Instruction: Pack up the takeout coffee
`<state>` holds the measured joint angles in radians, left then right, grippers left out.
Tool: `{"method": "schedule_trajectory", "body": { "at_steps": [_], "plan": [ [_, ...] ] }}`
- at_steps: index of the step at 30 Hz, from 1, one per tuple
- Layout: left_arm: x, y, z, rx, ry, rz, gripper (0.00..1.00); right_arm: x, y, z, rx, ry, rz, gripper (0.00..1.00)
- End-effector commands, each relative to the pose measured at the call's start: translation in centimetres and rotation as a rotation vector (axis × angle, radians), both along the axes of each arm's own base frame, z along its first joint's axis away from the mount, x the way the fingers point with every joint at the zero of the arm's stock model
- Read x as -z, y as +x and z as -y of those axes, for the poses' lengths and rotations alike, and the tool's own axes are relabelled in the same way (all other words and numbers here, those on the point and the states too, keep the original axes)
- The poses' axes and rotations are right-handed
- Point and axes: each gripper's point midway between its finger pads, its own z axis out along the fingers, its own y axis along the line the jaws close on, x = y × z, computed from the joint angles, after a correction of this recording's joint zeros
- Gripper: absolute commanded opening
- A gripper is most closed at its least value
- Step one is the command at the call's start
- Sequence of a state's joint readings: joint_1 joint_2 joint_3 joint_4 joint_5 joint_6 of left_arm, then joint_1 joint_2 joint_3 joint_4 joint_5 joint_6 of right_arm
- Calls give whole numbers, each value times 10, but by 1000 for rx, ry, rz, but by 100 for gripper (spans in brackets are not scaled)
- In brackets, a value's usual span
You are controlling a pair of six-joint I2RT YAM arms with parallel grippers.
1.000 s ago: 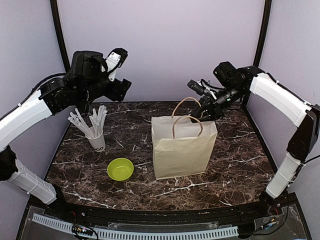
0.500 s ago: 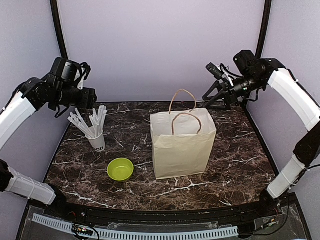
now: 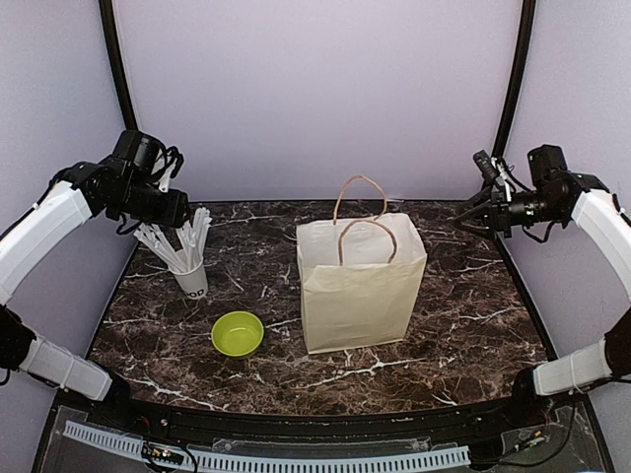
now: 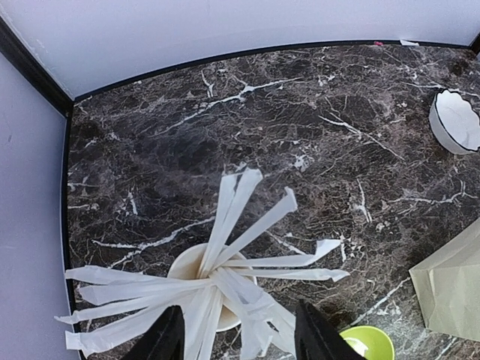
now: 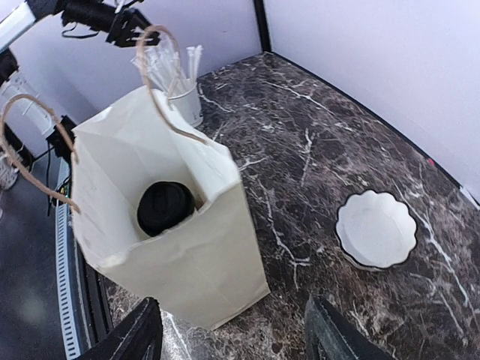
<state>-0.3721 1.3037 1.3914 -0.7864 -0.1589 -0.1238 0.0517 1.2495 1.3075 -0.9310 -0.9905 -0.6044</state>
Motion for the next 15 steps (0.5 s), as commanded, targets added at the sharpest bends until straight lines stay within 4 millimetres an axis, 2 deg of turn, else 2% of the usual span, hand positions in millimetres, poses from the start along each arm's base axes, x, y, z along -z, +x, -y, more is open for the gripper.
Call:
{"method": "schedule_trajectory", "body": {
  "at_steps": [1, 6, 15],
  "plan": [
    [6, 8, -4, 13, 3, 12, 51, -16, 18, 20, 73, 110, 78, 65],
    [10, 15, -5, 13, 11, 18, 46, -22, 15, 21, 75, 118, 93, 66],
    [19, 23, -1, 17, 4, 14, 37, -17, 14, 21, 71, 122, 87, 65]
  ]
}}
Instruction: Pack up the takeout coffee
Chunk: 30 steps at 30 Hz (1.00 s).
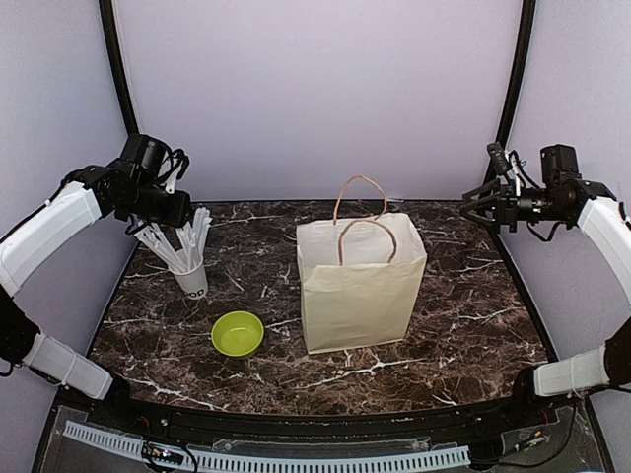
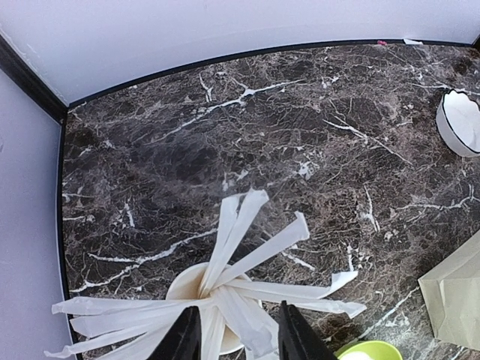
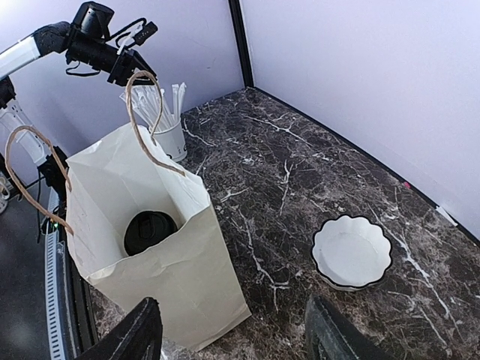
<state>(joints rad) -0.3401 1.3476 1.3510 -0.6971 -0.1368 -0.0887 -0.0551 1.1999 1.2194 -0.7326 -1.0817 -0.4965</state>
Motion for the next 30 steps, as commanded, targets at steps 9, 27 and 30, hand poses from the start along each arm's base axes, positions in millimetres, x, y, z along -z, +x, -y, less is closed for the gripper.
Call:
{"method": "schedule_trajectory", "body": {
  "at_steps": [9, 27, 30],
  "plan": [
    [-8, 3, -4, 3, 17, 35, 18, -3, 0, -2, -19, 19, 19, 65],
    [-118, -33, -28, -37, 10, 248, 0, -7, 9, -1, -20, 20, 9, 64],
    [-140, -40, -29, -27, -11, 296, 0, -9, 10, -1, -21, 22, 5, 64]
  ]
}}
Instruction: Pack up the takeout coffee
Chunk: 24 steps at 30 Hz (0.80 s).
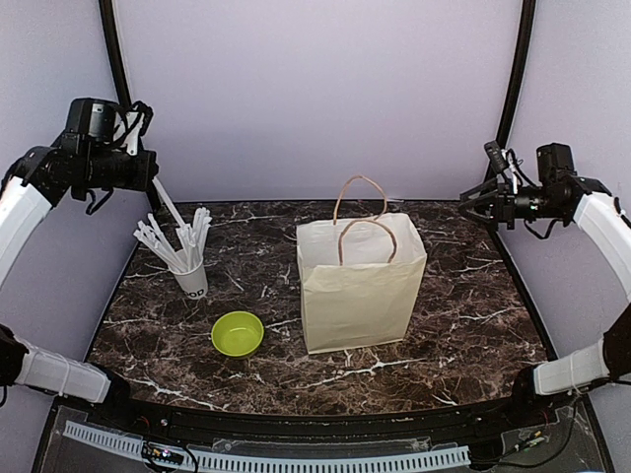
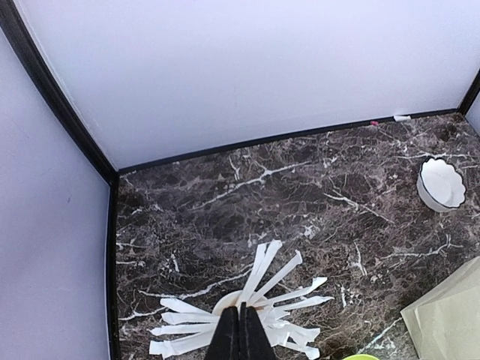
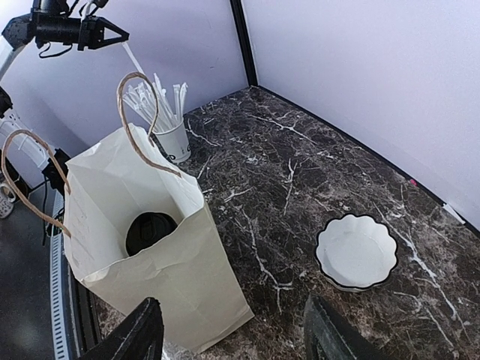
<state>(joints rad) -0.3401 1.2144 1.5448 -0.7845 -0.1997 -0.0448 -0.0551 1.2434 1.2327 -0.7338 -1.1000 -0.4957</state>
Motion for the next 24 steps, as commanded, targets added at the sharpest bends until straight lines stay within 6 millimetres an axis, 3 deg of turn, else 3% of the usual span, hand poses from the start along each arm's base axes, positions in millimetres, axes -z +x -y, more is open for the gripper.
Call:
{"method": "schedule_trajectory", "body": {
  "at_steps": [1, 6, 13, 19, 21, 22, 24],
  "plan": [
    [-39, -16, -8, 2, -14, 74, 0, -15, 3, 0, -8, 8, 38, 64],
    [-76, -26, 7, 90, -84, 145, 0, -14, 8, 1, -8, 2, 25, 64],
    [-157, -60, 47, 358, -289, 372, 0, -10, 14, 2, 1, -8, 7, 64],
    [-175, -85, 97, 656, -502, 338, 0, -7, 17, 3, 13, -18, -1, 64],
    [-178, -103, 115, 805, -571, 309, 0, -6, 16, 4, 16, -22, -3, 64],
    [-173, -103, 119, 832, -594, 287, 0, -5, 16, 4, 18, -23, -4, 64],
    [-182, -114, 129, 937, -661, 302, 0, -3, 15, 4, 24, -28, -6, 64]
  ]
}}
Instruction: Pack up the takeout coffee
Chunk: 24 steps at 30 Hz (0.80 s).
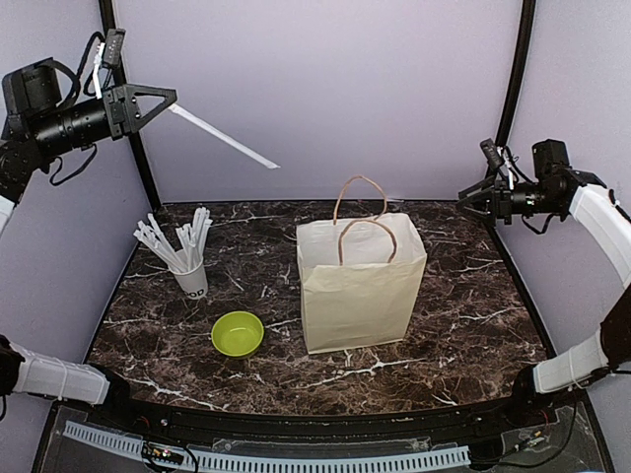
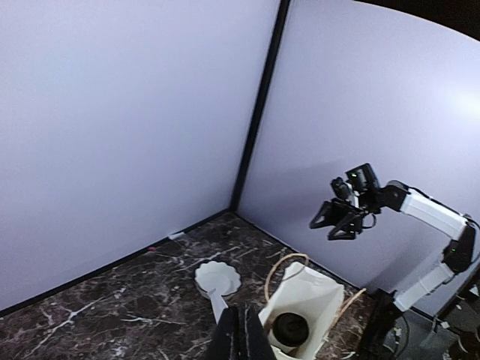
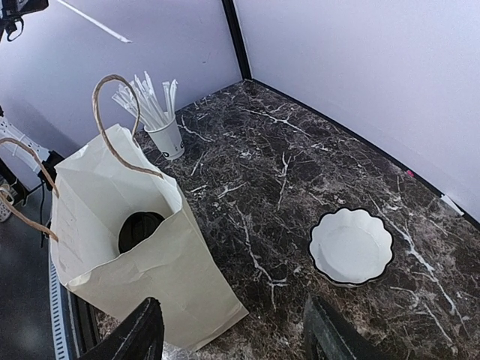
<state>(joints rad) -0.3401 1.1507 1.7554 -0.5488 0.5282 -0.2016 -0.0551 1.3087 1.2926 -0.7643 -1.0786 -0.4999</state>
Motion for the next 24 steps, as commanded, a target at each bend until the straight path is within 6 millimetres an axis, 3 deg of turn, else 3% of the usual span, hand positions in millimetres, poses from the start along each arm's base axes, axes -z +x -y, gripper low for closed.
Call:
{"method": "schedule_trajectory", "body": {
  "at_steps": [1, 10, 16, 20, 24],
  "plan": [
    [-16, -40, 36, 368, -145, -14, 0, -4, 0, 2, 12, -16, 28, 64],
    [17, -42, 82, 526, -164, -96, 0, -2, 0, 4, 27, -26, 26, 64],
    [62, -28, 137, 614, -208, -199, 0, 0, 0, 5, 33, -33, 23, 64],
    [94, -25, 184, 649, -227, -248, 0, 2, 0, 5, 34, -34, 21, 64],
    [119, -8, 213, 611, -200, -290, 0, 2, 0, 4, 32, -34, 20, 64]
  ]
}}
